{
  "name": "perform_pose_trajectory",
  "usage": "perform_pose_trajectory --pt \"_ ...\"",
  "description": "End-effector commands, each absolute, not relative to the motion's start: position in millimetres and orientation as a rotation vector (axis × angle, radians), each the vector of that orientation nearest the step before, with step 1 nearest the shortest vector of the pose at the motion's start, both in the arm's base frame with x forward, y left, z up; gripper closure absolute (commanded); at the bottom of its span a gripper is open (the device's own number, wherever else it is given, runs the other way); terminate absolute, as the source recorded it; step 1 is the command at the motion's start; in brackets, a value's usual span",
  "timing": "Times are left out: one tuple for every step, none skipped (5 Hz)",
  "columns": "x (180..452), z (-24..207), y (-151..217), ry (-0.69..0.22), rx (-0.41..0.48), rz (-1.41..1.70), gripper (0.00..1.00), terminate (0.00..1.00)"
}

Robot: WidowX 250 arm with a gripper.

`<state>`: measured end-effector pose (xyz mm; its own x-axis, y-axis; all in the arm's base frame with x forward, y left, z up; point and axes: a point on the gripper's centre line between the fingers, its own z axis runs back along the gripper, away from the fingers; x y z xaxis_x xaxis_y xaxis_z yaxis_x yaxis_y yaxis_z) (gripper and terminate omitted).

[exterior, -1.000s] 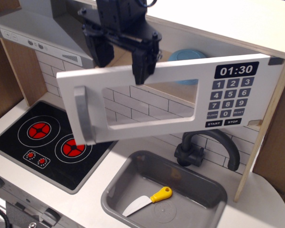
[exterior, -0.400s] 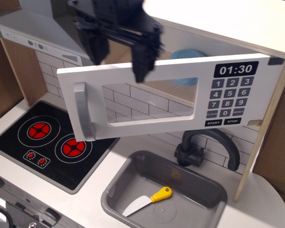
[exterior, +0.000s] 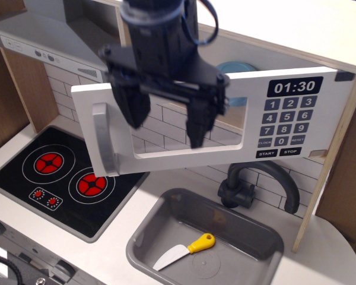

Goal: Close microwave

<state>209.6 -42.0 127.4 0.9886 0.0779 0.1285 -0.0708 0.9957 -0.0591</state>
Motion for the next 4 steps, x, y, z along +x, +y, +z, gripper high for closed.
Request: perform_pose_trajectory --pt "213 79 -45 -0.12 -0.112 0.234 0.0 0.0" --pt "221 64 -36 -0.154 -0.125 0.265 0.0 0.0" --pt "236 60 -17 -0.176 -0.116 0.299 0.0 0.0" --pt "255 64 5 -0.228 -0.121 0.312 0.0 0.0"
